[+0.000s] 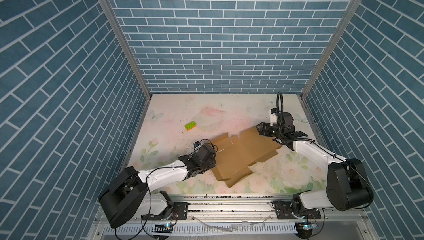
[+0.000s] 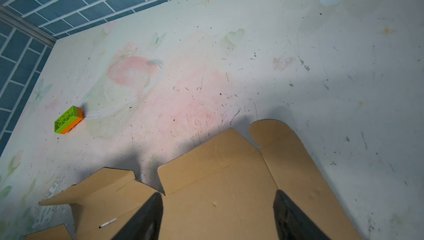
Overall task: Fold the paper box
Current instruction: 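Grasp the cardboard side panels with both grippers and lift them upward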
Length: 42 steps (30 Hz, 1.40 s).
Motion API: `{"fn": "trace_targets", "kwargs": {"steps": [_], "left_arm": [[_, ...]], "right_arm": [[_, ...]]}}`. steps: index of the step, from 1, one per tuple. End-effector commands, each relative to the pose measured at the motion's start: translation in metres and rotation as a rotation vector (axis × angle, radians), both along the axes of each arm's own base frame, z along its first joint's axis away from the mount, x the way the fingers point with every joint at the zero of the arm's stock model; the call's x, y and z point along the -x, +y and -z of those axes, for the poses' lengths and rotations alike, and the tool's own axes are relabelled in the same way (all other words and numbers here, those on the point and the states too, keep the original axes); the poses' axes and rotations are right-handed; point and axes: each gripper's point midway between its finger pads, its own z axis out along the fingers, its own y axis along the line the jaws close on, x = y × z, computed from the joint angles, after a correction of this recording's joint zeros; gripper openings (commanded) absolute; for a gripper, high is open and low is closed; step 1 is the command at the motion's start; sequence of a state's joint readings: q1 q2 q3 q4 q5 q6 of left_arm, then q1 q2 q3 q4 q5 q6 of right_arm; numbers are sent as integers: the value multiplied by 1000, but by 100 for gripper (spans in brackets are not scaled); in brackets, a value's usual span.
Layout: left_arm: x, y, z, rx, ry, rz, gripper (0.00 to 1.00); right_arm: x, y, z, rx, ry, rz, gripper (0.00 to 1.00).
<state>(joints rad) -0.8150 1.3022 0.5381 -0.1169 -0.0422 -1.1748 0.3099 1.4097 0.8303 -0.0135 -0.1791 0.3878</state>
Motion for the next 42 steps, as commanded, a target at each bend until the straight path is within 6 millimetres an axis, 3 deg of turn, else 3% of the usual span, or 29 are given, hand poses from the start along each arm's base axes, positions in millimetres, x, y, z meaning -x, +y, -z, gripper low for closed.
{"fn": "trace_targets", "kwargs": {"steps": [1, 5, 9, 15, 19, 29, 42], "left_arm": [[-8, -4, 0, -36, -23, 18, 31], [-19, -3, -15, -122, -74, 83, 19], [-37, -2, -35, -186, -119, 149, 11], [-64, 8, -39, -172, -107, 215, 6], [-77, 3, -40, -161, -107, 309, 6], [-96, -15, -46, -133, -121, 458, 6], [-108, -26, -48, -153, -123, 525, 6]], "right_arm": [[3, -1, -12, -22, -34, 24, 76], [7, -5, -17, -14, -51, 29, 76], [9, 6, -24, -48, -78, -37, 77], [11, 45, -47, -157, -218, -266, 80], [11, 72, -56, -130, -300, -443, 81], [9, 107, -49, 79, -367, -758, 79], [-7, 125, -4, 273, -293, -911, 68]]}}
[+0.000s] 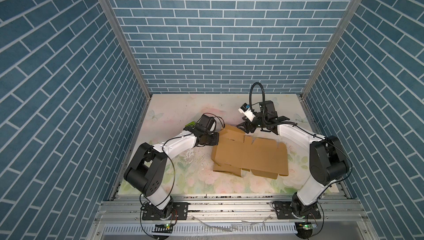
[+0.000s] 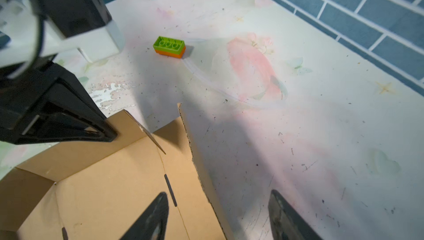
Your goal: Fold the paper box
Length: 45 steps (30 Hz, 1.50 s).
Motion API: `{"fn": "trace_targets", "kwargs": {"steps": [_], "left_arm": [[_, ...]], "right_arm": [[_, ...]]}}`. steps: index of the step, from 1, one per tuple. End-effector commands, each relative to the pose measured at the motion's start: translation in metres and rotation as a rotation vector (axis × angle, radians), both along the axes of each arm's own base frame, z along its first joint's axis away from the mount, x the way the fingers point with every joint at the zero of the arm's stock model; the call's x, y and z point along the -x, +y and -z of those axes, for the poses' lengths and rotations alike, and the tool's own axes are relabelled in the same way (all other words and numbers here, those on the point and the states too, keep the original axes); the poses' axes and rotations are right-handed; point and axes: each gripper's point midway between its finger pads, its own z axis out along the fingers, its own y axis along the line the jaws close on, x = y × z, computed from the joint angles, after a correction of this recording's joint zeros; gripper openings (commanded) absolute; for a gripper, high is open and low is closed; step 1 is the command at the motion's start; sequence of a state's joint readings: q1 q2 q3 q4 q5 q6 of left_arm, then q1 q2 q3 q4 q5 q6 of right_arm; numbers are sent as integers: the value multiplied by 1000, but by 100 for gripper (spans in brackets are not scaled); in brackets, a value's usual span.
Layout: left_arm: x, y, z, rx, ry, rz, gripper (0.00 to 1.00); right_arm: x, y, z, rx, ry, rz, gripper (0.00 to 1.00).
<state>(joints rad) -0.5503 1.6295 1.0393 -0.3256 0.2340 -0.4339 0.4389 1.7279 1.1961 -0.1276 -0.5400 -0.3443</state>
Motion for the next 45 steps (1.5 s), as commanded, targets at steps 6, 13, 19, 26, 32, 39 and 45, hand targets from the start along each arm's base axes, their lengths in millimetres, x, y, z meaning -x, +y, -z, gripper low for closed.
{"fn": "trace_targets", "kwargs": {"steps": [6, 13, 19, 26, 32, 39, 45], "left_arm": [[-6, -1, -5, -22, -5, 31, 6], [-10, -2, -8, -37, -6, 36, 6], [-13, -4, -8, -40, 1, 33, 6], [-16, -6, -11, -33, -2, 35, 6], [-19, -6, -16, -30, -14, 20, 9], [-30, -5, -31, -11, -31, -26, 44], [-39, 9, -67, 17, -101, -95, 63]], "right_arm": [[-3, 11, 20, 100, -6, -107, 63], [1, 21, 33, 146, 1, -136, 53], [2, 26, 36, 169, -11, -140, 37], [-2, 28, 41, 204, -2, -131, 27], [-4, 29, 42, 211, -8, -118, 11], [-16, 29, 34, 202, -29, -60, 0], [-29, 18, 26, 187, -37, 52, 0]]}}
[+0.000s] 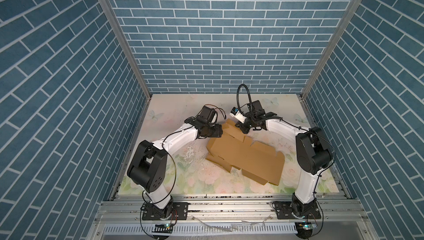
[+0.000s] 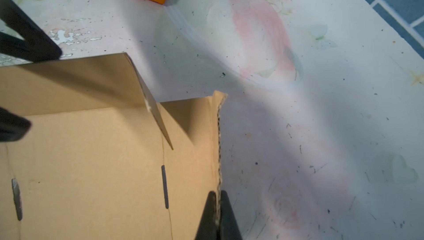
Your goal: Fold the paper box
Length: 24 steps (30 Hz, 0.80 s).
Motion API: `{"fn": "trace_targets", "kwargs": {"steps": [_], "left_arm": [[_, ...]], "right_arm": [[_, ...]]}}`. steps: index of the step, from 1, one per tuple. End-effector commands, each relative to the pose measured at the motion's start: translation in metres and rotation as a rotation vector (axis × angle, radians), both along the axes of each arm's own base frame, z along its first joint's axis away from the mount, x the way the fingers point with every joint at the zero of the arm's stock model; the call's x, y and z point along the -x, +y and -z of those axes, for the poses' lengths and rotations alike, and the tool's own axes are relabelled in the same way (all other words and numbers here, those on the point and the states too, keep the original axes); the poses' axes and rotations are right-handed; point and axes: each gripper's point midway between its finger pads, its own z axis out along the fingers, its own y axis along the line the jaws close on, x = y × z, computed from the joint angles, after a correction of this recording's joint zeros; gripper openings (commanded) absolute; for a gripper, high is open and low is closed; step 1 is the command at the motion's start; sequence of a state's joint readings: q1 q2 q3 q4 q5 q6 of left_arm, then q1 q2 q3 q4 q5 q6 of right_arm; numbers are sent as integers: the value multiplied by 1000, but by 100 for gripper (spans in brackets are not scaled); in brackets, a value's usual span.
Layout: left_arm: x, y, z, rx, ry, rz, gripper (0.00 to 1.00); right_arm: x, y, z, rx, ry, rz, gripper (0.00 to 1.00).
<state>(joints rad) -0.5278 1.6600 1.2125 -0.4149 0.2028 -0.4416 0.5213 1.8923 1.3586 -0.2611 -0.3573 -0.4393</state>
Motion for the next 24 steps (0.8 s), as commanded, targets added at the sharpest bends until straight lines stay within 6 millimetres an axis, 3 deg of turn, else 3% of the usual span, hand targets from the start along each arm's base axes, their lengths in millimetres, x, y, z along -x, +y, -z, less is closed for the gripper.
{"fn": "trace_targets", "kwargs": {"steps": [1, 12, 18, 24], "left_arm": [[-7, 16, -30, 1, -54, -64, 64], [2, 70, -50, -83, -119, -236, 75], [3, 75, -52, -84, -132, -261, 77], [-4, 69, -42, -84, -117, -256, 77]], "right_arm": [[-17, -6, -17, -36, -40, 95, 0], [-46, -63, -26, -140, 44, 487, 0], [-49, -95, -20, -186, 105, 765, 0], [-32, -126, -7, -287, 176, 1054, 0]]}}
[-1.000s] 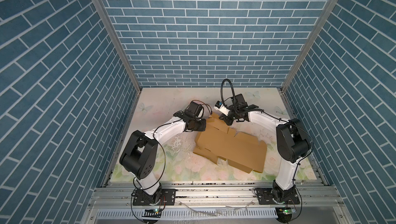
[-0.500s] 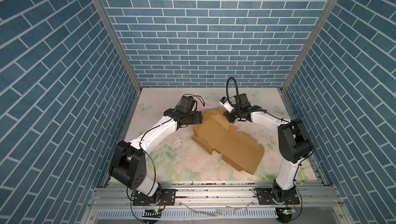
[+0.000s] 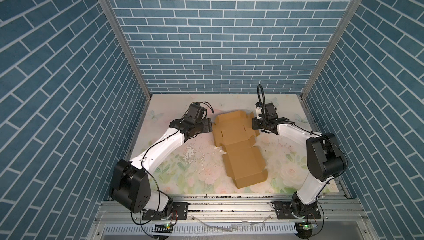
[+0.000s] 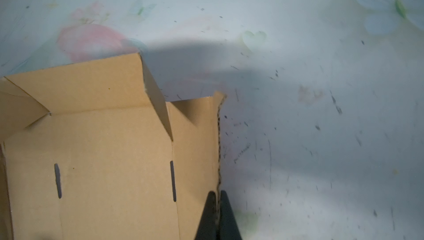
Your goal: Fold the paper box
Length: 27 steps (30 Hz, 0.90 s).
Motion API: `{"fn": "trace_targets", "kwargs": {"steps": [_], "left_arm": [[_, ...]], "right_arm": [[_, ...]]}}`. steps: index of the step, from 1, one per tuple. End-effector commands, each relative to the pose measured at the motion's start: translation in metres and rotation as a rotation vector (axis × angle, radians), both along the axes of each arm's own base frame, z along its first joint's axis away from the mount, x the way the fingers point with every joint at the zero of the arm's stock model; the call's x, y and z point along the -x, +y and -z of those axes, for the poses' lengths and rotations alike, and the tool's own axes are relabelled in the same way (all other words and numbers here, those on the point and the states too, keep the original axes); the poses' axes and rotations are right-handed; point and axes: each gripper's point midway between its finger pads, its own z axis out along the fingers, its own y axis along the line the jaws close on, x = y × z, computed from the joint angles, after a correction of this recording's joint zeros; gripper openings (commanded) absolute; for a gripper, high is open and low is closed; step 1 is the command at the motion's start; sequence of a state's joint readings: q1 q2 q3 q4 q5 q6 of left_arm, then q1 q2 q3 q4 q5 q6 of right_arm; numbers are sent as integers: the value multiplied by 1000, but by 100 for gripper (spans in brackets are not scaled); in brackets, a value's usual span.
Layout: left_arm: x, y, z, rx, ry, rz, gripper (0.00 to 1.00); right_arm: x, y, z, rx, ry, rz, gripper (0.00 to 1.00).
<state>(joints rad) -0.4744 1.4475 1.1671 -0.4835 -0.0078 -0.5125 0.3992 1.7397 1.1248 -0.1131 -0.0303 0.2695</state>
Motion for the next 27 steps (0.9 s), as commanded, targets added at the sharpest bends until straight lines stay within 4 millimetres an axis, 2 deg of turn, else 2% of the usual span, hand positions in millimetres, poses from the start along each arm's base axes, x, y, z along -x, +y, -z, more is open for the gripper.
{"fn": "trace_targets", "kwargs": {"steps": [1, 8, 15, 20, 27], "left_arm": [[-5, 2, 15, -21, 26, -15, 77], [-14, -10, 36, -66, 30, 33, 76], [-22, -39, 53, -89, 26, 127, 74], [-35, -53, 61, -112, 6, 180, 74], [-60, -64, 74, -207, -24, 270, 73]], "right_arm": [[3, -18, -13, -124, -12, 245, 0], [26, -30, -6, -259, -13, 381, 0], [36, -40, -1, -277, -27, 431, 0], [36, -36, -1, -296, -23, 416, 0], [35, -24, -2, -324, -15, 353, 0]]}}
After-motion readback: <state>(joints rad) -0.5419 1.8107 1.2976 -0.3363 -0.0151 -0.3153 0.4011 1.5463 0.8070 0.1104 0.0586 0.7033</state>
